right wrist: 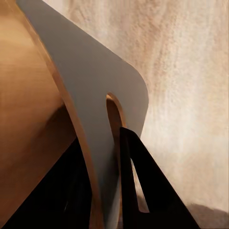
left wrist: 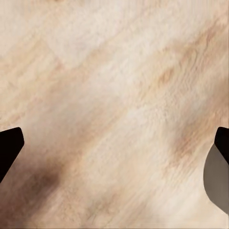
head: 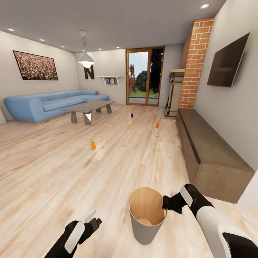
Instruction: Put the three can of soda from the living room inside the tash can in the kitchen.
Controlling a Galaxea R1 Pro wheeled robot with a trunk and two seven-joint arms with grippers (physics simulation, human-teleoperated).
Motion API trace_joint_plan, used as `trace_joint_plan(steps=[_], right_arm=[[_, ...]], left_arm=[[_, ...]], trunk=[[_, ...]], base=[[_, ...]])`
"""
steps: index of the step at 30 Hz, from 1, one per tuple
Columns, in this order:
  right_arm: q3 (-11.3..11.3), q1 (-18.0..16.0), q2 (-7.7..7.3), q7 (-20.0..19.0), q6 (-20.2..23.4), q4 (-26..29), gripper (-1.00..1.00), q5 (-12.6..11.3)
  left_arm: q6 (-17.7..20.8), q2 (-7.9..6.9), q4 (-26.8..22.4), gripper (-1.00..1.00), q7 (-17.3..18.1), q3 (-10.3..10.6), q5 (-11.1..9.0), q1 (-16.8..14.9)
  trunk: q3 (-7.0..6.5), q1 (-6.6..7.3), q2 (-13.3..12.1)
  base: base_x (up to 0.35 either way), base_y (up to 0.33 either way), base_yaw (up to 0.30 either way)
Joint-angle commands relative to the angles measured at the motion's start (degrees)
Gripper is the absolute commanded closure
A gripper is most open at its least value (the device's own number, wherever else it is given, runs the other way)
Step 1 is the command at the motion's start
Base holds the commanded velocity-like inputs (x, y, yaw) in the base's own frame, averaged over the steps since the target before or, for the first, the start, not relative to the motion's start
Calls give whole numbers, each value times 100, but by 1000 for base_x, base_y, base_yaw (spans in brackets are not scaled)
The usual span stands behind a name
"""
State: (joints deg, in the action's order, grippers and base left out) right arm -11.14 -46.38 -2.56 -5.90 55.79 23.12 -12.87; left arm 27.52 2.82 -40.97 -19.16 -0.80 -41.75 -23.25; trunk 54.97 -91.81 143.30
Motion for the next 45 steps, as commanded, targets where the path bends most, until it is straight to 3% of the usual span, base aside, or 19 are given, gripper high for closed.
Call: trace_joint_plan(steps=[1, 45], right_arm=[[-20, -2, 1, -26, 1, 0, 100, -181], [6, -2, 42, -7, -24, 17, 100, -172]], left_arm=[[-1, 0, 1, -100, 0, 0, 2, 2], [-1, 0, 36, -100, 0, 10, 13, 5]], trunk=[[-1, 0, 0], [22, 0, 0]], base=[[302, 165, 0], [314, 173, 0]])
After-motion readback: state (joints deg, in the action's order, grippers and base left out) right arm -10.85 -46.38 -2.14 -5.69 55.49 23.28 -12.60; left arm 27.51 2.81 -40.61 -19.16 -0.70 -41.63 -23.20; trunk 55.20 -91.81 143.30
